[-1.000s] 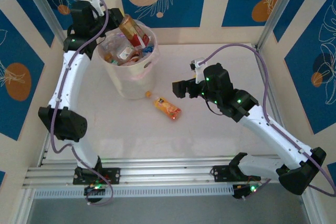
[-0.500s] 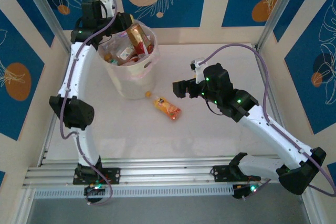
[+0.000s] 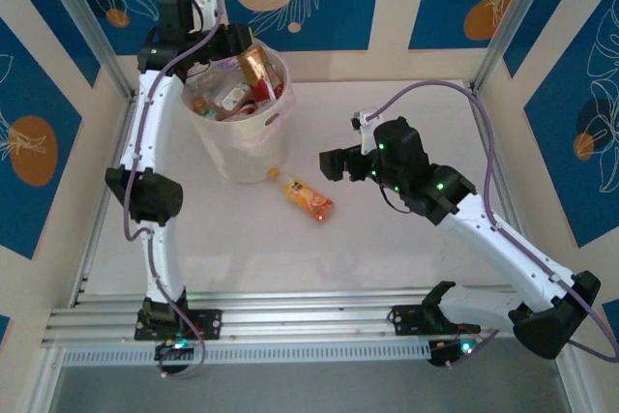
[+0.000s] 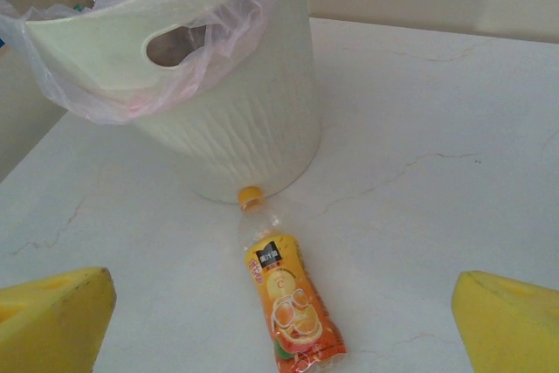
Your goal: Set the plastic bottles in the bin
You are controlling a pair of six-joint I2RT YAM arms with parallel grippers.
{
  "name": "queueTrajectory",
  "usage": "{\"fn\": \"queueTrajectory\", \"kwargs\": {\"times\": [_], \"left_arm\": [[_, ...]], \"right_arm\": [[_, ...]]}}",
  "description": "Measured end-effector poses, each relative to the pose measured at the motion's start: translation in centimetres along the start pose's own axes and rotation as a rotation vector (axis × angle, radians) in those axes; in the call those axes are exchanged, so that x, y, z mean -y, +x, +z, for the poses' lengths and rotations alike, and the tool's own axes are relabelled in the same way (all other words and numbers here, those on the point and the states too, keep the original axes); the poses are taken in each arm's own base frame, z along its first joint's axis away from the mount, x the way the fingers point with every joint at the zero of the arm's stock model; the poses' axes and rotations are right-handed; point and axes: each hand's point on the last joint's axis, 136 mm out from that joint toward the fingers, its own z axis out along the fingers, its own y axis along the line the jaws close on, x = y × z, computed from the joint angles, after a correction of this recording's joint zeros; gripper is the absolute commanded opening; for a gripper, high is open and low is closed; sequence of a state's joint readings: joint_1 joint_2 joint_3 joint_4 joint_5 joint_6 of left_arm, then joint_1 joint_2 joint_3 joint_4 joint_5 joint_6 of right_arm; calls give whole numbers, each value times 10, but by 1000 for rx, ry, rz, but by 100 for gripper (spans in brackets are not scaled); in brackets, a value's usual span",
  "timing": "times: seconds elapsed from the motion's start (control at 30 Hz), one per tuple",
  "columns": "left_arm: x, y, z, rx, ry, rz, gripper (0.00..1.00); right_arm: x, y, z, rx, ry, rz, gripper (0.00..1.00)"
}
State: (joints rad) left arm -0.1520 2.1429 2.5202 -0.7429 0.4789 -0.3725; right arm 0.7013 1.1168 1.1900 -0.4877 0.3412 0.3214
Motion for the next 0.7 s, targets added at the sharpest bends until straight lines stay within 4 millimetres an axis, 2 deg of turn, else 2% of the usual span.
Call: {"fn": "queueTrajectory", "kwargs": {"times": [0.07,0.17,0.27,0.33,0.53,0.7], "left_arm": [[-5,0,2,2,-19,5,61],[-11,-3,3,16,-53,8,62],[-17,-8,0,40,-101,22,70],[-22,-11,-1,54,-134,29,72],[-26,-17,-1,78,-158,42,70],[-18,-23,0,108,-140,61,63]], "right_arm": [[0,0,1,-2,1,0,99],[0,3,4,-13,4,-1,99],[1,5,9,-25,8,-2,99],[1,7,11,-30,10,-3,99],[1,8,14,-39,12,-3,99],[2,13,23,-63,19,-5,99]]}}
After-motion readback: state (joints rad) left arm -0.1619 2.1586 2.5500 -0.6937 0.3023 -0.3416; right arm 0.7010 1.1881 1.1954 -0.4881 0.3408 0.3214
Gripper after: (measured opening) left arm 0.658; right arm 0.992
